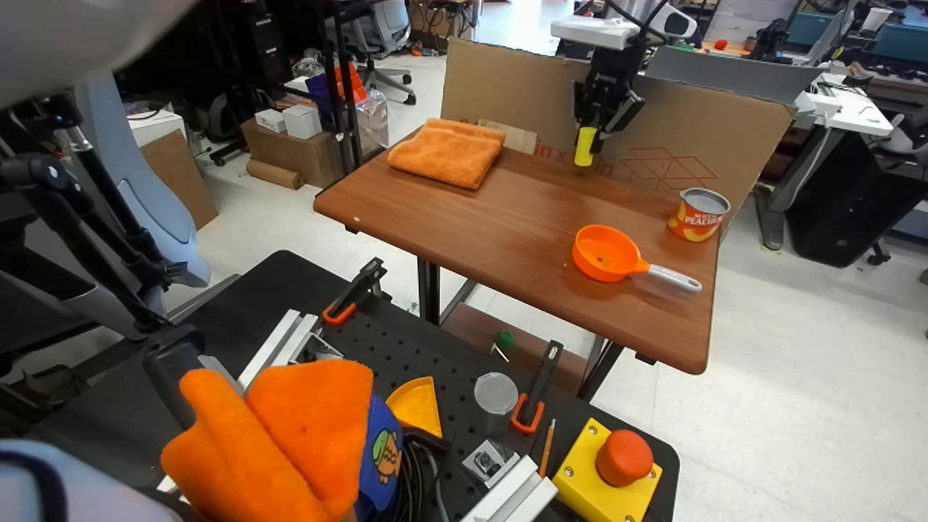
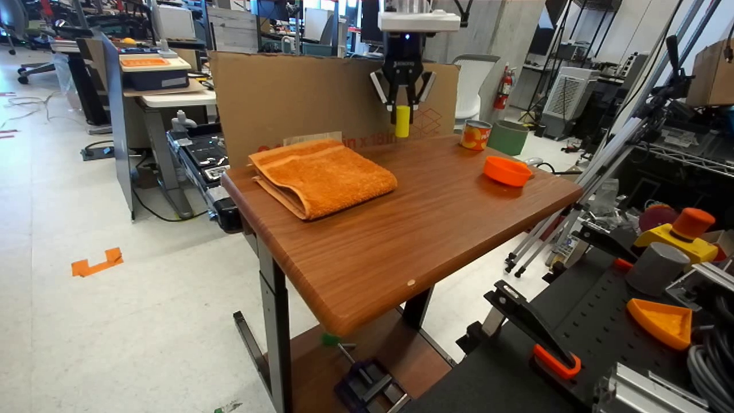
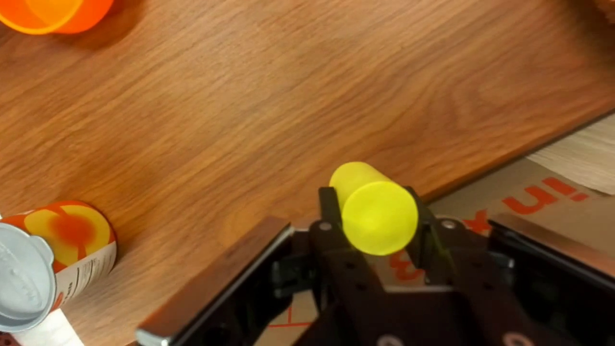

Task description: Put the yellow block in the orange pan

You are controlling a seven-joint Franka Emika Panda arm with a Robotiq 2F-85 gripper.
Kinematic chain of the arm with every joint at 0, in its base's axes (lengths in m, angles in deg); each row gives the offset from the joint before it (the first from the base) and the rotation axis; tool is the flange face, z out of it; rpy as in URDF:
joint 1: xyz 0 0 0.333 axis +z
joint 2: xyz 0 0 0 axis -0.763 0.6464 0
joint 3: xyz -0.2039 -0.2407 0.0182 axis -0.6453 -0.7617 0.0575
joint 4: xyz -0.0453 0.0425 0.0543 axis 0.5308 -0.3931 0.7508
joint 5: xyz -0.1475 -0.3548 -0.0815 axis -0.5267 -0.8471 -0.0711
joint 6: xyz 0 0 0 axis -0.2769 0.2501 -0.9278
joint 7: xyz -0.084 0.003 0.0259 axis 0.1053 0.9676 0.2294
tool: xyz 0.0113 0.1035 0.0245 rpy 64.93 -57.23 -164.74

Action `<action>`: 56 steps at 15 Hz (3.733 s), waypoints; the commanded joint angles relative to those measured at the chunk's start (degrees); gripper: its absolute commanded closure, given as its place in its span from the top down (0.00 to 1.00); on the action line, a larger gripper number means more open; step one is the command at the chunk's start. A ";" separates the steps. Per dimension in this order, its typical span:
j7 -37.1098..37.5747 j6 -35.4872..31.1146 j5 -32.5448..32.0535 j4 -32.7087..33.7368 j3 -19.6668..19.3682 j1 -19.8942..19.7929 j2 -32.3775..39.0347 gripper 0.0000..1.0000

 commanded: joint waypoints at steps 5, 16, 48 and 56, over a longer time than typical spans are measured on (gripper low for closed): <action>-1.07 0.88 3.67 -21.28 0.84 -3.72 -17.24 0.17; -7.10 -8.37 3.07 -53.70 -3.02 -6.16 -33.84 0.17; -9.16 -29.32 3.40 -67.26 -3.69 -4.57 -34.72 0.73; -10.91 -29.10 3.67 -72.46 -2.57 -2.61 -43.00 1.00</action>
